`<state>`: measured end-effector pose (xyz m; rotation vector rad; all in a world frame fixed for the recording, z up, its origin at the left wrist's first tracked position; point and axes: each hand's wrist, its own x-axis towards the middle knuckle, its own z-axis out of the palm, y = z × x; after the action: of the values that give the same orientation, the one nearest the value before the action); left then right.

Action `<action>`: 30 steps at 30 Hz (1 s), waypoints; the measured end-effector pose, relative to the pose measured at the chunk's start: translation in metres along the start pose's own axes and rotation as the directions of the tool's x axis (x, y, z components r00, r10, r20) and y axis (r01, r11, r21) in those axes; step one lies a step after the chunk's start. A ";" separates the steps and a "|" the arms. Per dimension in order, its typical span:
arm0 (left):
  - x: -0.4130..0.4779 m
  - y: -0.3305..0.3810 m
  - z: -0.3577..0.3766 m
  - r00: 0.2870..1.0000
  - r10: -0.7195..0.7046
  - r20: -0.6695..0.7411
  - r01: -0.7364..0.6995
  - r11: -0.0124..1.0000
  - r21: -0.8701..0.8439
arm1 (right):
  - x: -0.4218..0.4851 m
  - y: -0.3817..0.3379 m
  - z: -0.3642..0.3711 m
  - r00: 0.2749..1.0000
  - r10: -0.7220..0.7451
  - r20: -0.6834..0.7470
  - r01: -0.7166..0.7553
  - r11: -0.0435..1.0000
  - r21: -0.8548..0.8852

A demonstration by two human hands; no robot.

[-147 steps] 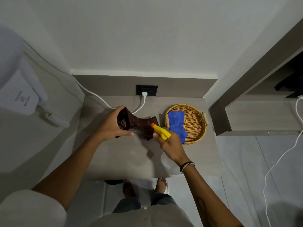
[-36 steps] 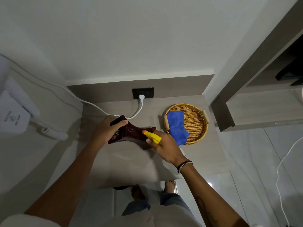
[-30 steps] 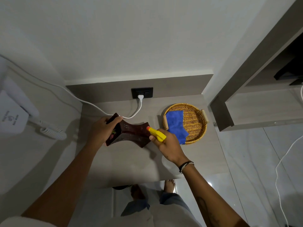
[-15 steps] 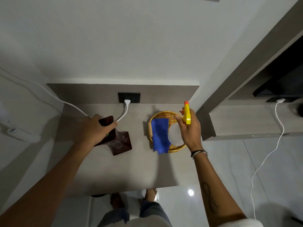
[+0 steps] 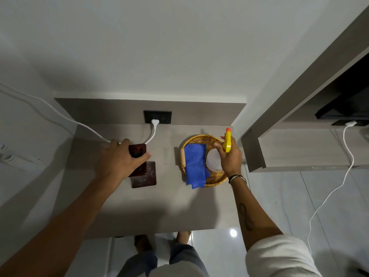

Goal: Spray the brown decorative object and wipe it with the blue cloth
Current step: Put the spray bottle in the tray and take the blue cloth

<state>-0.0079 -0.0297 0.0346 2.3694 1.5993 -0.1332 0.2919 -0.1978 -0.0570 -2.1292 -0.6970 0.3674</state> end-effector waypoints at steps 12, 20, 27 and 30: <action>-0.010 0.018 0.005 0.994 0.102 -0.030 -0.098 0.988 0.120 | -0.085 0.029 0.010 0.964 0.118 -0.237 -0.122 0.993 -0.001; -0.012 0.008 0.015 0.992 0.125 -0.002 -0.125 0.992 0.022 | -0.091 0.014 0.063 0.916 -0.264 0.302 0.364 0.863 -0.351; -0.015 -0.014 0.022 0.944 0.327 0.039 -0.329 0.943 0.050 | -0.036 0.004 0.074 0.780 -0.047 0.624 0.436 0.756 -0.488; -0.012 -0.023 0.028 0.926 0.376 0.046 -0.377 0.926 0.018 | -0.034 0.006 0.078 0.752 0.018 0.659 0.453 0.712 -0.537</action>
<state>-0.0317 -0.0405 0.0066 2.6241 1.1008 -0.1231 0.2295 -0.1717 -0.1084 -2.5438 -1.7063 0.8036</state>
